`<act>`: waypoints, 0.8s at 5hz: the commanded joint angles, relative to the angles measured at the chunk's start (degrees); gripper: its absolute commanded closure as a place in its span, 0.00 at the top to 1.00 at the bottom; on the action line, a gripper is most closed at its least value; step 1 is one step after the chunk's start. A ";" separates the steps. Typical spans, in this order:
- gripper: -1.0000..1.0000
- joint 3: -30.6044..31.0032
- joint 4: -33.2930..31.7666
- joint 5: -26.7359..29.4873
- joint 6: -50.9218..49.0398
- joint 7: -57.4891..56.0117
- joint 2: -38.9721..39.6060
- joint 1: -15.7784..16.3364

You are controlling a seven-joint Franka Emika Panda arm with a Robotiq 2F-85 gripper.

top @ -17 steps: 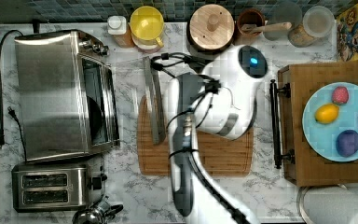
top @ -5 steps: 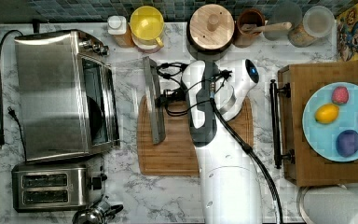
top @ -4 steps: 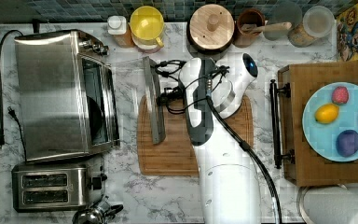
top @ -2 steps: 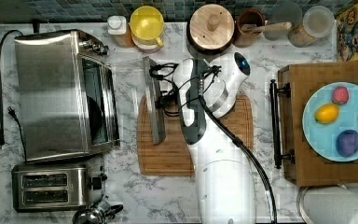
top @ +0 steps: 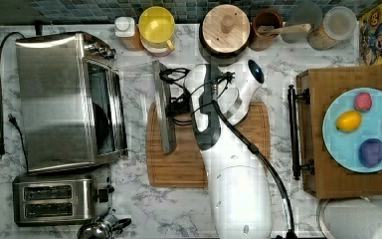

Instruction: Close the oven.

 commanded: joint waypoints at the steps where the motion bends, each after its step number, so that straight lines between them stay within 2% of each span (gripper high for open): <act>1: 0.00 5.92 -1.21 5.02 -3.53 0.71 -11.50 1.93; 3: 0.00 9.71 -3.67 0.64 -3.37 2.43 -17.94 8.76; 4: 0.00 10.72 -7.62 -8.25 6.69 9.25 -21.64 15.80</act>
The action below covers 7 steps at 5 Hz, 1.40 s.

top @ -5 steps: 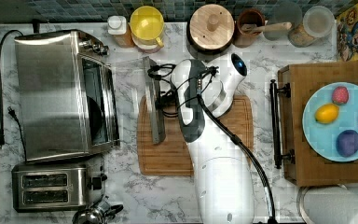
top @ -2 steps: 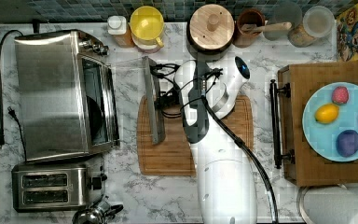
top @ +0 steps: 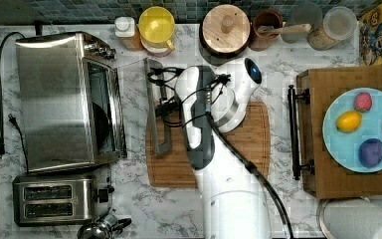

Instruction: Close the oven.

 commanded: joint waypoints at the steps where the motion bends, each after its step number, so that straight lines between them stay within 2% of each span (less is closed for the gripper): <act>1: 0.00 8.20 -7.39 -21.76 18.47 22.14 -13.17 20.99; 3: 0.00 7.08 -8.32 -39.60 20.67 40.72 -17.25 24.95; 4: 0.00 6.89 -8.87 -61.27 22.10 62.24 -19.02 29.44; 5: 0.00 6.90 -9.65 -57.41 22.85 60.24 -21.08 27.38; 6: 0.00 6.01 -14.80 -56.58 28.61 64.84 -28.55 26.83; 7: 0.00 8.62 -18.03 -30.82 28.18 43.46 -38.85 21.96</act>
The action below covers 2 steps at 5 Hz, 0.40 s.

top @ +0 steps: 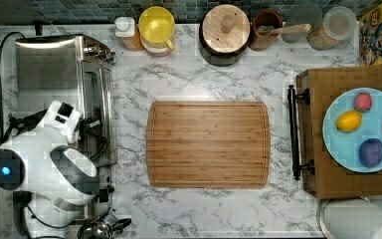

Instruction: Close the oven.

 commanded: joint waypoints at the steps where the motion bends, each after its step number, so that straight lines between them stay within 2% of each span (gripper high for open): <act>1: 0.00 -2.43 -6.92 32.99 -1.10 -23.20 -22.95 -2.42; 2: 0.00 -1.25 -6.88 33.52 -1.20 -23.55 -23.03 -3.72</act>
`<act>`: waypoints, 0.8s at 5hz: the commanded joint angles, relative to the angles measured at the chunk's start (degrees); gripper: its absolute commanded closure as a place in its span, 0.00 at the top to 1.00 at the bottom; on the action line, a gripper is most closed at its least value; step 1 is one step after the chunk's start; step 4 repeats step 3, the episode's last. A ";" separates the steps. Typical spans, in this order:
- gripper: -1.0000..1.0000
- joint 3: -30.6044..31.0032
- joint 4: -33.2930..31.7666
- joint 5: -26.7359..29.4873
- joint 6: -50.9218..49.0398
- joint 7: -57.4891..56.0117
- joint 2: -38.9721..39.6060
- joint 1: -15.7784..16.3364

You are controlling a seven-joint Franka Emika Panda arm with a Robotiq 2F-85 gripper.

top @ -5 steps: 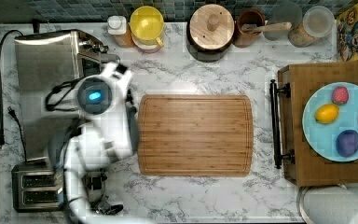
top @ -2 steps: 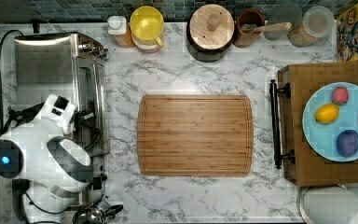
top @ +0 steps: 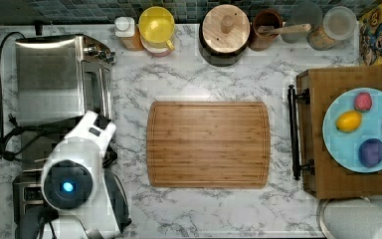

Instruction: Close the oven.

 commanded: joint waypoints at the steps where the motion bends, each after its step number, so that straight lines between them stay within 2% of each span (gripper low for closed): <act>1: 0.00 -0.51 2.84 0.89 -2.84 -2.84 -7.42 1.14; 4: 0.00 -1.58 2.82 0.42 -2.75 -2.50 -7.36 2.31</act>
